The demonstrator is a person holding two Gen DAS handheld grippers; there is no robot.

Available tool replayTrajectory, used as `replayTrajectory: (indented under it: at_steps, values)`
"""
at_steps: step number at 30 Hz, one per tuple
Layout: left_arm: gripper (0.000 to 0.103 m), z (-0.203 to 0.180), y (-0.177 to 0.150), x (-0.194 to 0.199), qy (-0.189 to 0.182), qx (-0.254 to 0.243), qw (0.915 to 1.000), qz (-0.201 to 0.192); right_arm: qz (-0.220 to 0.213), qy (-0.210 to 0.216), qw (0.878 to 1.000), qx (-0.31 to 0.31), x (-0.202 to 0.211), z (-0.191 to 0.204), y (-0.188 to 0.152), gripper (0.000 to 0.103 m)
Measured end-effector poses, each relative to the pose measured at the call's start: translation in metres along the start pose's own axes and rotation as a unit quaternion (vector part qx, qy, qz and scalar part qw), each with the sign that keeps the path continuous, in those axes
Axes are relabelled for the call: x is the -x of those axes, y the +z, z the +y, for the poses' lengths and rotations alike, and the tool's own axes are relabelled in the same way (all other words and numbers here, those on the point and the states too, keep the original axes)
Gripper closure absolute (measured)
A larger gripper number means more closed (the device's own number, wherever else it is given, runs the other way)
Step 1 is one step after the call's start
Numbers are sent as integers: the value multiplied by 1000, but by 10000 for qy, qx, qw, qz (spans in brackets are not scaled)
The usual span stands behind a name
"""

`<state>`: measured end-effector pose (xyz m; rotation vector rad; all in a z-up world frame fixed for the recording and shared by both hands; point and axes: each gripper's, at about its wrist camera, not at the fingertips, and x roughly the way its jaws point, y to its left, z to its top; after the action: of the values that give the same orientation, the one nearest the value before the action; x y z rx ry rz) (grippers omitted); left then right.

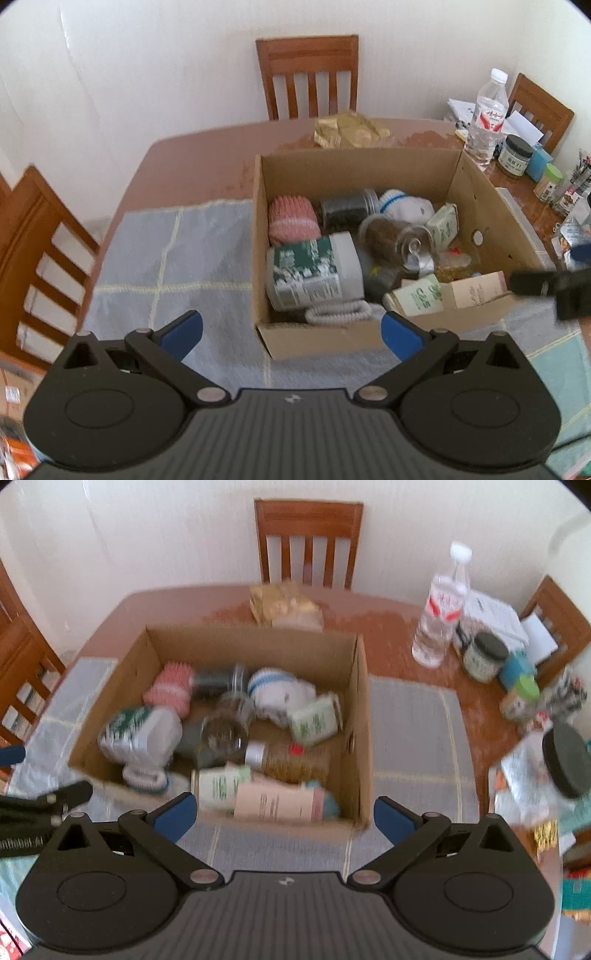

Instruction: Organize objects

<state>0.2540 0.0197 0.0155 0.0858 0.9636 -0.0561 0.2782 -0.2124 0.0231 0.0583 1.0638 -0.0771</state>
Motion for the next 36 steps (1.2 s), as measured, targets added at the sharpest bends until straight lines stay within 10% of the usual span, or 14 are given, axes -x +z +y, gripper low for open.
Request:
replayTrajectory:
  at_steps: [36]
  values:
    - [1, -20, -9, 26, 99, 186, 9980, 593, 227, 64, 9978, -615, 23, -1, -25, 0]
